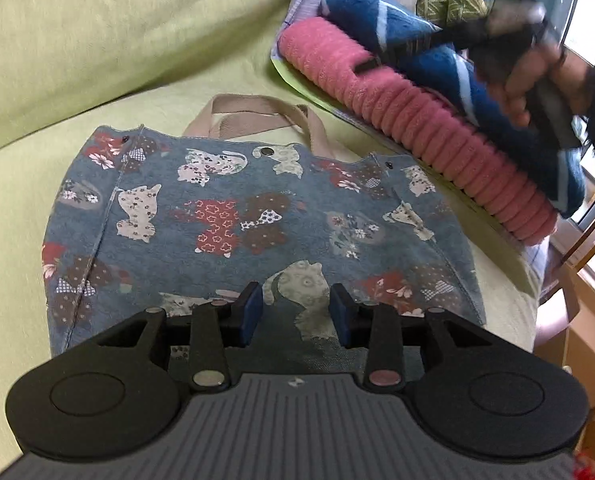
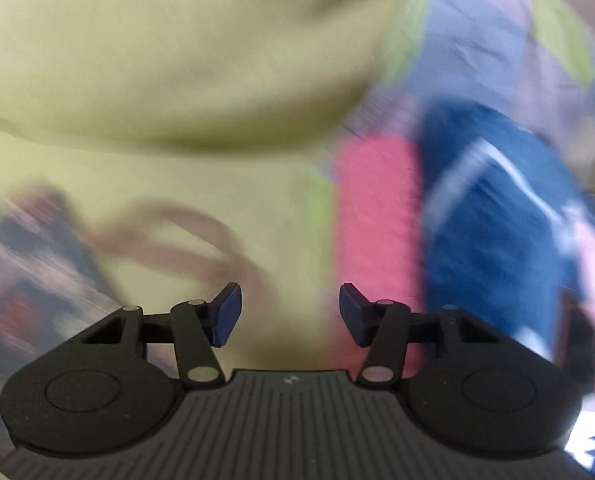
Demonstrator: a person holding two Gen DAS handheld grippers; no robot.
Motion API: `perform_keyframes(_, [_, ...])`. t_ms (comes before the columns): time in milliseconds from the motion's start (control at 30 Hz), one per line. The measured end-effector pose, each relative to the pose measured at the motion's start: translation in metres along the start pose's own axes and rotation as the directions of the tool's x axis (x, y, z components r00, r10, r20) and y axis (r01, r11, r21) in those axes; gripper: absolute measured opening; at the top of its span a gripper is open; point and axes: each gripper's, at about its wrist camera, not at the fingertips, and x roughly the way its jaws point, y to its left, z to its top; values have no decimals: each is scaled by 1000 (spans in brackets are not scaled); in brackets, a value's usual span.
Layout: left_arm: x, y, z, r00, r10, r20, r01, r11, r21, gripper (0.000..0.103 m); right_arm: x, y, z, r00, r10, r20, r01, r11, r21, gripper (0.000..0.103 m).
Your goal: Fold shopping bag
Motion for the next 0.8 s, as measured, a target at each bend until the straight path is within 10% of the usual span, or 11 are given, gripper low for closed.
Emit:
perform_keyframes(67, [0,1,3,1000,6,0,-6,1000,-6,43,11,14,11,994,83,-69,-88,994,-68,13])
perform_keyframes(133, [-4,6,8,1000,19,7,-19,1000,-12,43,40,27,15,969,152,-194,-167,984,-62,6])
perform_keyframes(300, [-14,22,12,995,90,30,-90,996,3,43,112,38,17,939,167,-300,-139,984,115,6])
perform_keyframes(500, [-25,37,4,991,133,8,-132,991,-21,43,134,30,35,991,-48,-121,83,948,307,13])
perform_keyframes(600, [-32,39,-2,990,142,10,-142,990,-25,43,116,28,36,990,-17,-142,69,923,377,64])
perform_keyframes(800, [-41,27,-9,993,119,11,-119,993,-27,43,11,87,-36,1000,-2,-11,5,951,310,42])
